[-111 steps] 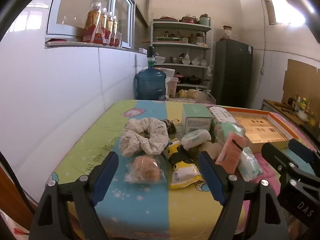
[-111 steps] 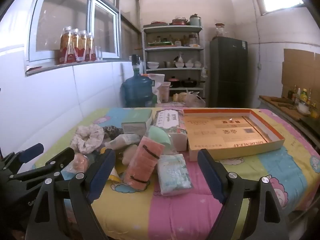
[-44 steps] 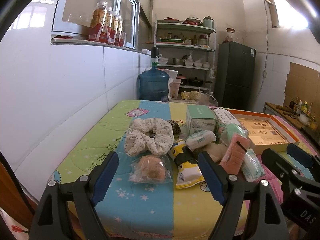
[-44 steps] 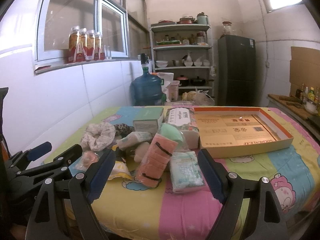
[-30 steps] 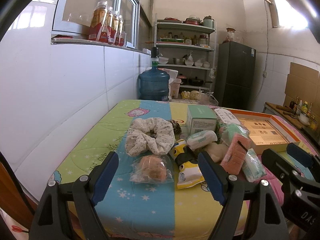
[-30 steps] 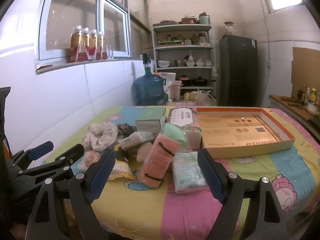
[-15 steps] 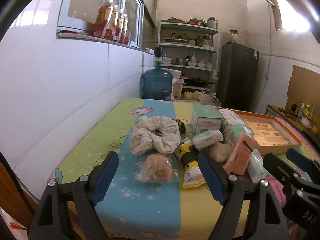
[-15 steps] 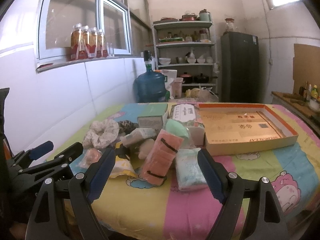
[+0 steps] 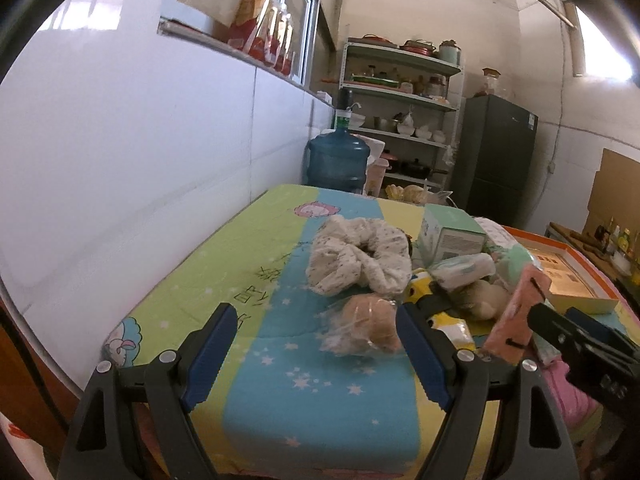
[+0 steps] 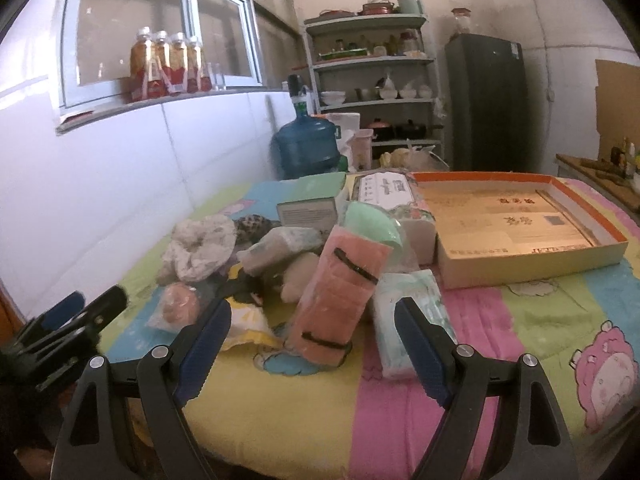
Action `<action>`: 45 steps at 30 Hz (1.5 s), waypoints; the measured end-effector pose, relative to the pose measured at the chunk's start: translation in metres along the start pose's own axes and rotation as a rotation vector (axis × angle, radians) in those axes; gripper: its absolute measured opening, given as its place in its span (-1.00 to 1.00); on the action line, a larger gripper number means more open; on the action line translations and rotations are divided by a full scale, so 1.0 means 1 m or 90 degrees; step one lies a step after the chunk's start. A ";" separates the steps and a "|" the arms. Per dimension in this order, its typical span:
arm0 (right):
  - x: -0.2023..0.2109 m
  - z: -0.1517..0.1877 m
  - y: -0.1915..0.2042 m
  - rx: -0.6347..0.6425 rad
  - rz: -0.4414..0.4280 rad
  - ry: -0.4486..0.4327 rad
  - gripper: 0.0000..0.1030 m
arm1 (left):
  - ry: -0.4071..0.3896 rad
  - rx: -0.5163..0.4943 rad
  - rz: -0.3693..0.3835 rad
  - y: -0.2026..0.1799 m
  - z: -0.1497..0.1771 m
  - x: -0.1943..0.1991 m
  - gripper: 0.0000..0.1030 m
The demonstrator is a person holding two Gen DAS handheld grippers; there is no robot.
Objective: Organize soft objects
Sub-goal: 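Grasp the pink wrapped sponge with the right gripper while the left gripper grasps the bagged bread roll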
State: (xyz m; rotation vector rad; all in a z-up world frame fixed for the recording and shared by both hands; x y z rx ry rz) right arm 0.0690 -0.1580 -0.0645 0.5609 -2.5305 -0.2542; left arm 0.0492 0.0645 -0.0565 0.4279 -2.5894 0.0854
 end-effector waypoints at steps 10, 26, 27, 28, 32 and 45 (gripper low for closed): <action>-0.035 -0.002 -0.011 -0.003 -0.002 0.039 0.28 | 0.043 -0.012 0.028 -0.011 0.006 -0.028 0.59; -0.041 0.001 -0.020 -0.017 -0.026 0.055 -0.45 | 0.086 -0.018 0.100 -0.040 0.014 -0.059 0.20; -0.039 0.001 -0.020 -0.016 -0.028 0.053 -0.46 | 0.084 -0.015 0.103 -0.040 0.014 -0.059 0.19; -0.038 0.000 -0.018 -0.016 -0.029 0.052 -0.46 | 0.084 -0.010 0.106 -0.040 0.013 -0.059 0.14; -0.031 -0.002 -0.015 -0.012 -0.035 0.043 -0.48 | 0.086 0.007 0.116 -0.036 0.013 -0.057 0.10; -0.027 0.000 -0.014 -0.028 -0.066 0.048 -0.58 | 0.058 0.012 0.109 -0.032 0.007 -0.037 0.09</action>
Point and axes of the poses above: each gripper's, at about its wrist camera, not at the fingertips, and x roughly against the way its jaws point, y to its left, z to its underside, the point moved 5 cm from there along -x, roughly the way its jaws point, and after that the axes turned 14 degrees about -z, right-handed, at the moved point
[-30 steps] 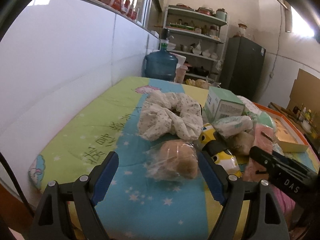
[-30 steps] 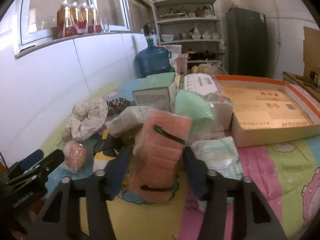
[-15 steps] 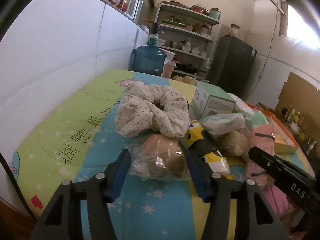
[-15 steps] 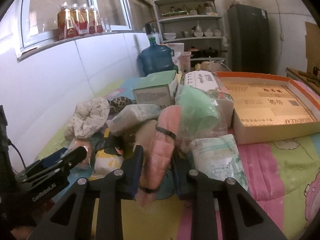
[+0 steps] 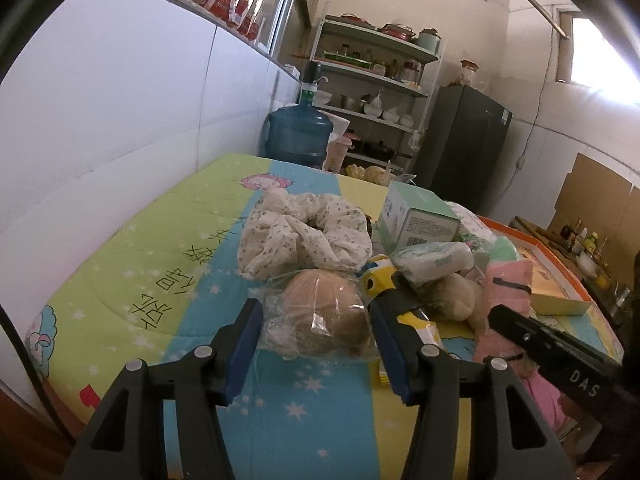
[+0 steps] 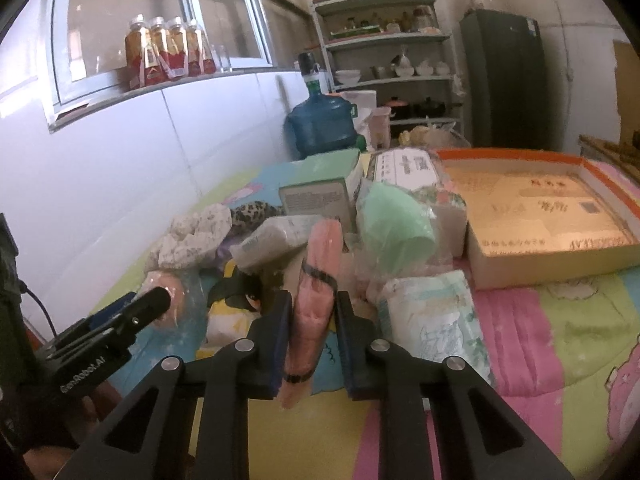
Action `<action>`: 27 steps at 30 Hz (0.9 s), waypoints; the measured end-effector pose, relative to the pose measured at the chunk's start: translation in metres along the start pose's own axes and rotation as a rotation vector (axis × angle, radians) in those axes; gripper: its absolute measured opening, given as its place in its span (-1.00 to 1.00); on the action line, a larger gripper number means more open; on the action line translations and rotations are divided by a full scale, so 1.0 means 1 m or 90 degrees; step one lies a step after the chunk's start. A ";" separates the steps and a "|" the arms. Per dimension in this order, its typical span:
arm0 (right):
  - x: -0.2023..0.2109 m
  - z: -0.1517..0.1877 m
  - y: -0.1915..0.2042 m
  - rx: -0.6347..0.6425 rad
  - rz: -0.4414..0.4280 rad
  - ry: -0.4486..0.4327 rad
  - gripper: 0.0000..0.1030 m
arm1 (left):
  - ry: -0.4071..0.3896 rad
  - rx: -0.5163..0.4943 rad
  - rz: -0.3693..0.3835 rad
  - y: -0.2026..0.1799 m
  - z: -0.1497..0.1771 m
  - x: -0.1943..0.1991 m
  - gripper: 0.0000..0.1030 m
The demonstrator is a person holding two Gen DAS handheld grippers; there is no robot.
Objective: Organize soft objects
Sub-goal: 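Grasp the pink wrapped sponge with the right gripper while the left gripper grasps the bagged bread roll, then carry the sponge and bread roll over the open cardboard box with both grippers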
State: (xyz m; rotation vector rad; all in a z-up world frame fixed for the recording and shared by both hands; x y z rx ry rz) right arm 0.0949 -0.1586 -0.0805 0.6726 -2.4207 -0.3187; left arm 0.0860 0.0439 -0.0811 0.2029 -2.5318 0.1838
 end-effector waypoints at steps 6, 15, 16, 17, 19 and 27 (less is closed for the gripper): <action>0.001 0.000 0.002 0.007 -0.002 0.007 -0.72 | -0.010 -0.001 -0.003 0.000 -0.002 0.005 0.08; 0.021 -0.007 0.012 0.025 -0.013 -0.030 -0.73 | -0.055 -0.018 0.006 -0.006 -0.013 0.030 0.08; 0.024 -0.009 0.012 0.026 -0.014 -0.036 -0.73 | -0.059 -0.020 0.009 -0.008 -0.015 0.032 0.08; 0.027 -0.011 0.013 0.027 -0.015 -0.041 -0.73 | -0.064 -0.023 0.012 -0.010 -0.018 0.036 0.08; 0.035 -0.015 0.012 0.027 -0.016 -0.054 -0.73 | -0.072 -0.028 0.017 -0.015 -0.022 0.040 0.08; 0.069 -0.032 -0.008 0.019 0.008 -0.104 -0.73 | -0.099 -0.070 0.072 -0.067 -0.040 0.056 0.08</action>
Point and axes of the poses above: each gripper's, at about its wrist camera, not at the fingertips, and x roughly against the way its jaws point, y to its left, z to its underside, the point moved 5 cm from there along -x, roughly the way its jaws point, and after that the axes turned 14 degrees about -z, right-handed, at the moved point
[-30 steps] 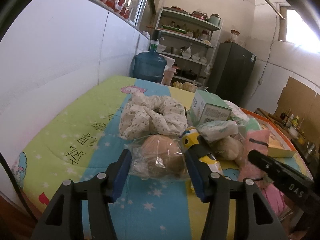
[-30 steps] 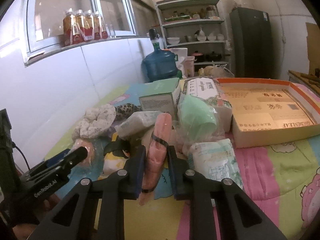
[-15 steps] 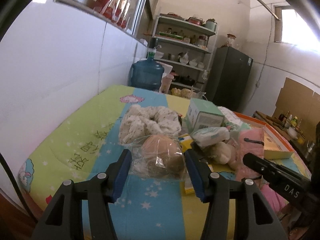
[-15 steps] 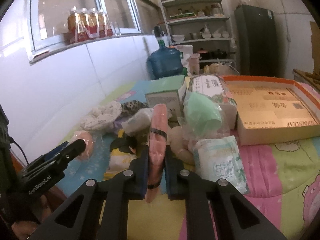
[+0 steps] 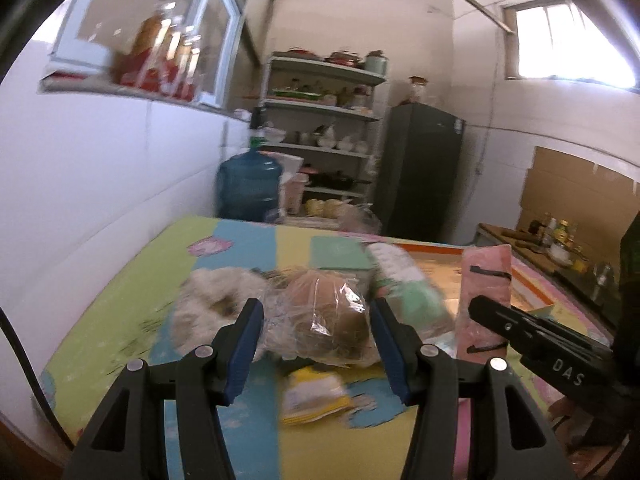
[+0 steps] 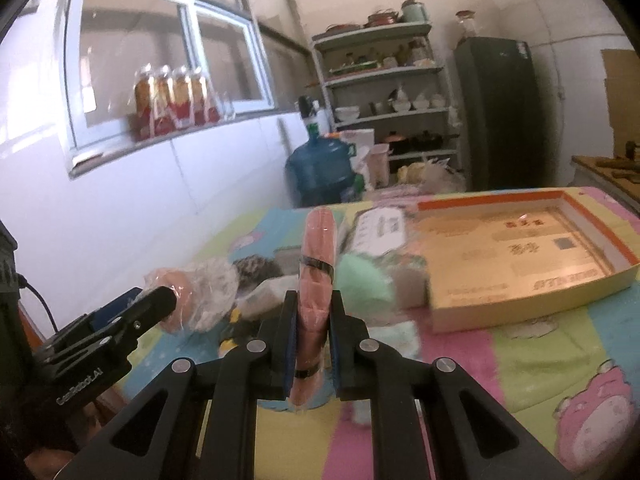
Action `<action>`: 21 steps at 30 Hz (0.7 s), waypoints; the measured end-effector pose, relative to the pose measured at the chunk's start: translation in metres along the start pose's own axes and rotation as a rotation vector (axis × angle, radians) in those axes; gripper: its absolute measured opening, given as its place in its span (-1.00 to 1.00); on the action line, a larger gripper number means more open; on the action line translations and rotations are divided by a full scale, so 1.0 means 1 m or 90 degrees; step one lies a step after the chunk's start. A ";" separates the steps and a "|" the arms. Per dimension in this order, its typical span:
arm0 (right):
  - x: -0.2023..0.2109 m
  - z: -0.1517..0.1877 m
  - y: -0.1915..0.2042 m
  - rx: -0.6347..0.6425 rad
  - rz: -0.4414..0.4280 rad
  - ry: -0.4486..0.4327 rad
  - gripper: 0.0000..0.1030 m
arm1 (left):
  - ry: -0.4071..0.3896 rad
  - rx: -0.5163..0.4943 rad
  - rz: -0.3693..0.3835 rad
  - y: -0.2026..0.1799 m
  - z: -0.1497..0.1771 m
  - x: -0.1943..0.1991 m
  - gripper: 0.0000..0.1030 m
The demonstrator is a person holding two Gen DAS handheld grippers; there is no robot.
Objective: Organize soft objects
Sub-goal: 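Carry the sponge and bread roll over the open cardboard box with both grippers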
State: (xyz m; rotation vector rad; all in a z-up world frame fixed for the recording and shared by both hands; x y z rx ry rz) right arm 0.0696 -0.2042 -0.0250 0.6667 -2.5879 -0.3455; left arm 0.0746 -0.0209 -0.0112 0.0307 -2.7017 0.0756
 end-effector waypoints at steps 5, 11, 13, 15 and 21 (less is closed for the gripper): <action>0.022 -0.015 -0.028 -0.012 0.031 -0.031 -0.73 | -0.002 -0.019 0.056 -0.046 -0.010 -0.005 0.08; 0.049 -0.029 -0.069 -0.033 0.070 -0.060 -0.73 | -0.016 -0.033 0.106 -0.097 -0.022 -0.011 0.08; 0.058 -0.031 -0.083 -0.040 0.081 -0.067 -0.73 | -0.016 -0.036 0.118 -0.114 -0.026 -0.017 0.08; 0.065 -0.034 -0.099 -0.048 0.093 -0.073 -0.73 | -0.010 -0.041 0.131 -0.132 -0.028 -0.024 0.08; 0.075 -0.040 -0.141 -0.074 0.110 -0.076 -0.73 | 0.008 -0.051 0.149 -0.177 -0.028 -0.044 0.08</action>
Point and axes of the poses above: each gripper's, at about its wrist camera, not at the fingertips, and x roughly against the way its jaws point, y to its left, z to its underside, the point moved 5 cm from there along -x, roughly the way its jaws point, and after that the axes turned 14 degrees about -z, right-handed, at the moved point
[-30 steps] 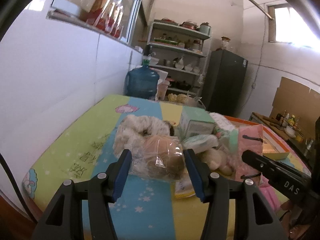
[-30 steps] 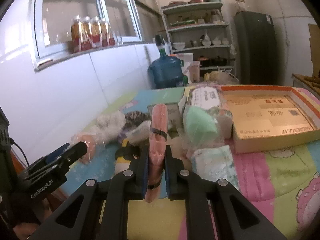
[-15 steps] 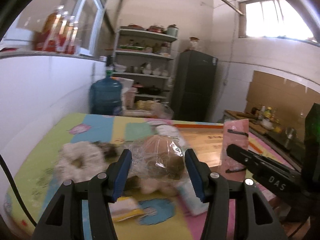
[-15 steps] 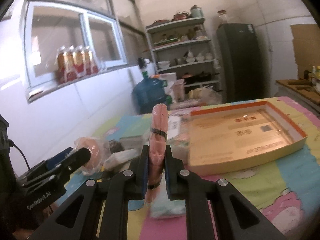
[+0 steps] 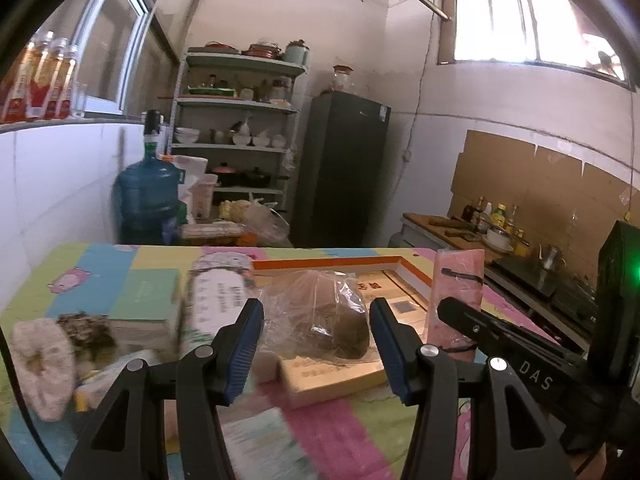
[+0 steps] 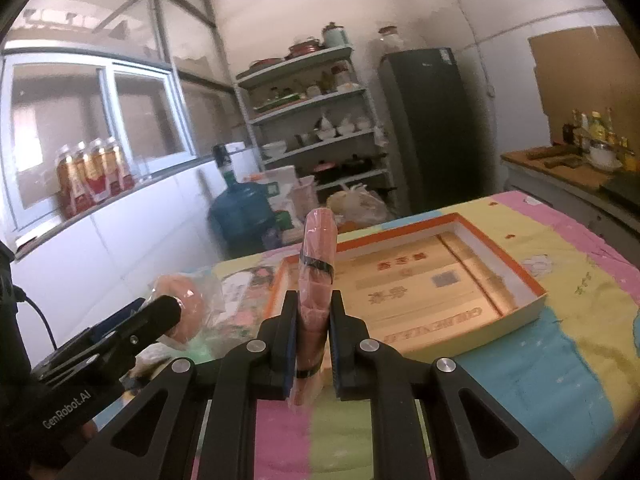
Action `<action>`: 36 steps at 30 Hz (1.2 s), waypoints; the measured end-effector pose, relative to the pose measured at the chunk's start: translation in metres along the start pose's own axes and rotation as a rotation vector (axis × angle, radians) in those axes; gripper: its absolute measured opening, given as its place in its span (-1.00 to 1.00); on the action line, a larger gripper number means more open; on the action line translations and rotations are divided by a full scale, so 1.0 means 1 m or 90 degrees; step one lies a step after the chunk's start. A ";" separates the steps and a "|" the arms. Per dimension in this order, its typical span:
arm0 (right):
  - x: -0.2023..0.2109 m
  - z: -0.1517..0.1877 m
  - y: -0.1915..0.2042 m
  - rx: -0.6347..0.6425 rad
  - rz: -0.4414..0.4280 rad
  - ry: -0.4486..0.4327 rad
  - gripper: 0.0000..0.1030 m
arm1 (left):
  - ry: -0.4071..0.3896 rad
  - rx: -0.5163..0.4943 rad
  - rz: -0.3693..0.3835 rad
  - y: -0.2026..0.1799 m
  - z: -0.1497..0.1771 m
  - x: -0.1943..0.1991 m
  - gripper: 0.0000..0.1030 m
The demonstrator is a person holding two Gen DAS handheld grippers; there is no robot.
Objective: Organize soft objects
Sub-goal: 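Carry the sponge and bread roll over the open cardboard box with both grippers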
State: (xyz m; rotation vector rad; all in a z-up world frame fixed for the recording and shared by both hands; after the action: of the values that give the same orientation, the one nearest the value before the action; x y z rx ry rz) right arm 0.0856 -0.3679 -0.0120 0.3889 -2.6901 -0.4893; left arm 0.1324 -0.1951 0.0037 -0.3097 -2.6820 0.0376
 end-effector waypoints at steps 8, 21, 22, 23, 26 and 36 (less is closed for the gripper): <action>-0.012 -0.011 -0.051 -0.029 0.009 0.006 -0.73 | 0.029 -0.006 -0.002 -0.036 0.000 -0.040 0.08; -0.044 -0.012 -0.108 -0.085 -0.009 0.052 -0.73 | 0.108 -0.013 -0.020 -0.065 0.020 -0.104 0.08; -0.047 -0.011 -0.111 -0.089 -0.014 0.058 -0.73 | 0.111 -0.014 -0.022 -0.066 0.021 -0.107 0.08; -0.050 -0.010 -0.113 -0.093 -0.018 0.063 -0.72 | 0.117 -0.013 -0.026 -0.067 0.023 -0.111 0.08; -0.060 -0.007 -0.119 -0.105 -0.033 0.080 -0.72 | 0.128 -0.012 -0.031 -0.067 0.026 -0.119 0.08; -0.074 0.002 -0.127 -0.128 -0.049 0.121 -0.65 | 0.170 -0.006 -0.041 -0.068 0.033 -0.137 0.10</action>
State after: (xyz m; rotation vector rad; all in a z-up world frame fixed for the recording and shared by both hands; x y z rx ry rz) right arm 0.1760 -0.4570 -0.0859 0.4578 -2.4233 -0.7008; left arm 0.2240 -0.2914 -0.0785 -0.2151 -2.4264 -0.0343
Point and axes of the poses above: each gripper's, at about its wrist camera, not at the fingertips, and x roughly against the way its jaws point, y to its left, z to its underside, the point moved 5 cm from there along -x, roughly the way its jaws point, and after that the axes turned 14 degrees about -z, right-handed, at the moved point
